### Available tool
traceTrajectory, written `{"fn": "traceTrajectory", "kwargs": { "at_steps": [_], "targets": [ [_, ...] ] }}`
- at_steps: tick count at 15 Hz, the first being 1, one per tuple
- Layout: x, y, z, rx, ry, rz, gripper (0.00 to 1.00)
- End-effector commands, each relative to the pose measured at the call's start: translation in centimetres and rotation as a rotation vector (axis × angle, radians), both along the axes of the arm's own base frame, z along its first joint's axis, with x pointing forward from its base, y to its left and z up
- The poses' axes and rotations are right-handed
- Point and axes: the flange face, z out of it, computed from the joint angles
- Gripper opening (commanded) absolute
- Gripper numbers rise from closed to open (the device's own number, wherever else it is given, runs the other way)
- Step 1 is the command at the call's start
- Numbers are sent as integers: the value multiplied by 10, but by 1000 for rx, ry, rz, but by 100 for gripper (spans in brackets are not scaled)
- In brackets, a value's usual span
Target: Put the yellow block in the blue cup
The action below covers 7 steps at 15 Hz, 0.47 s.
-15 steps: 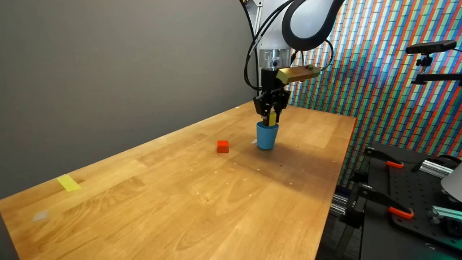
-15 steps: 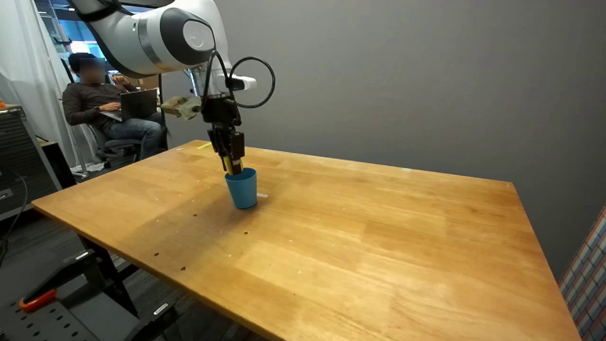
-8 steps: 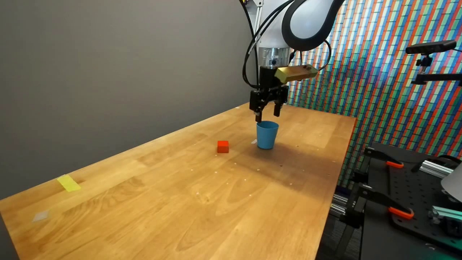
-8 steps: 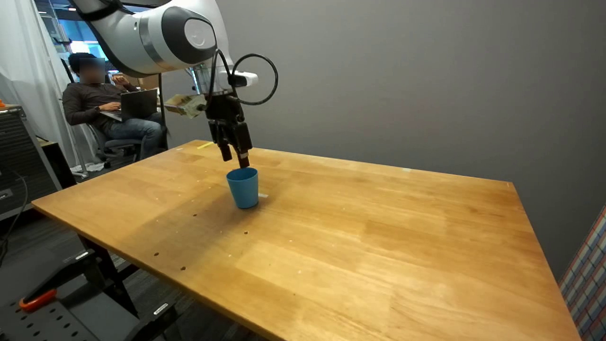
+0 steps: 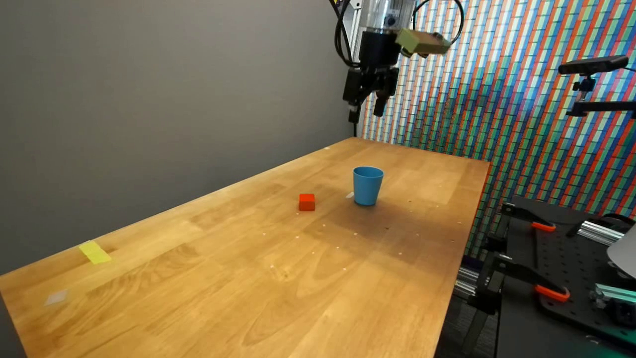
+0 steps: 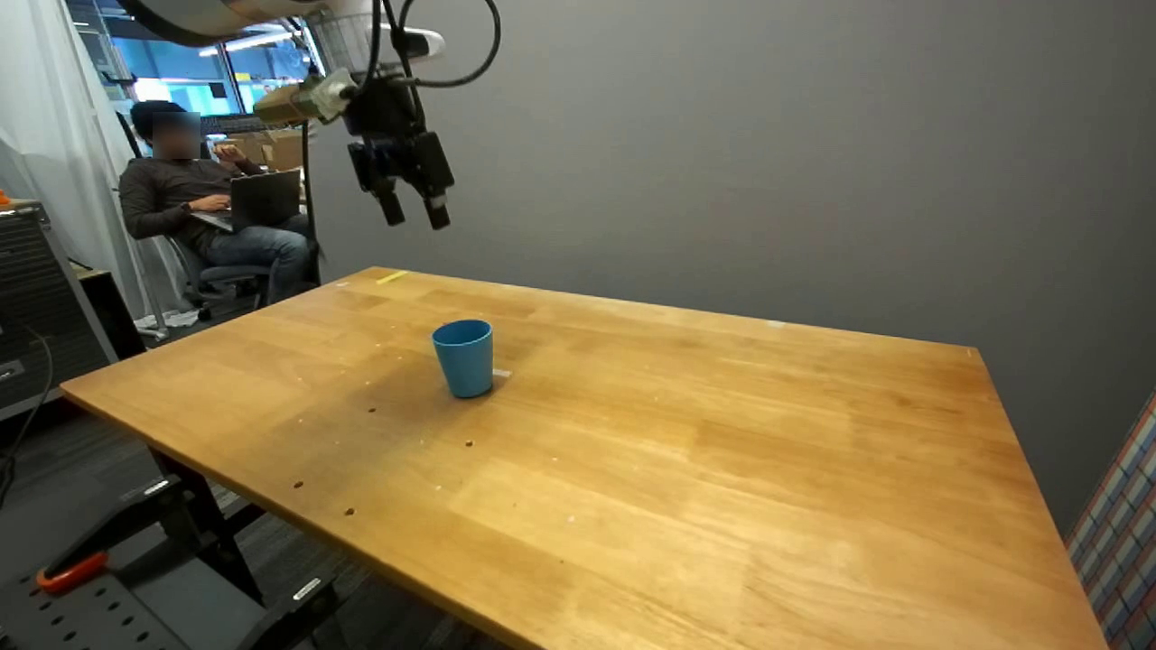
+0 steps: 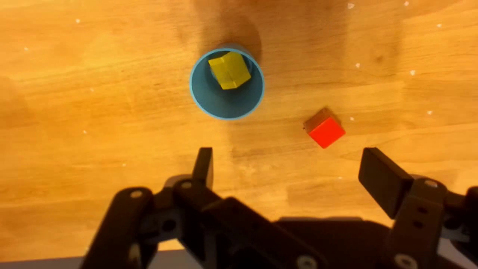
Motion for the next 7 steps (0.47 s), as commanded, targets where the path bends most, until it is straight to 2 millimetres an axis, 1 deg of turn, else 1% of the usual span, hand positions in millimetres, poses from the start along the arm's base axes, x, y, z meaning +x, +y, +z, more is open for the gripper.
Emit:
{"fn": "traceTrajectory", "kwargs": {
  "at_steps": [1,2,3,4,5,7],
  "targets": [
    [-35,11,64,-10,-28,113,100],
    [-42,15,77,9,-12,151,100],
    [-20,13,51,-8,-12,90,100],
    [-25,16,62,-8,-17,100,100],
    [-27,17,64,-9,-19,101,100],
    [-25,15,54,-10,-1,97,100]
  ]
}}
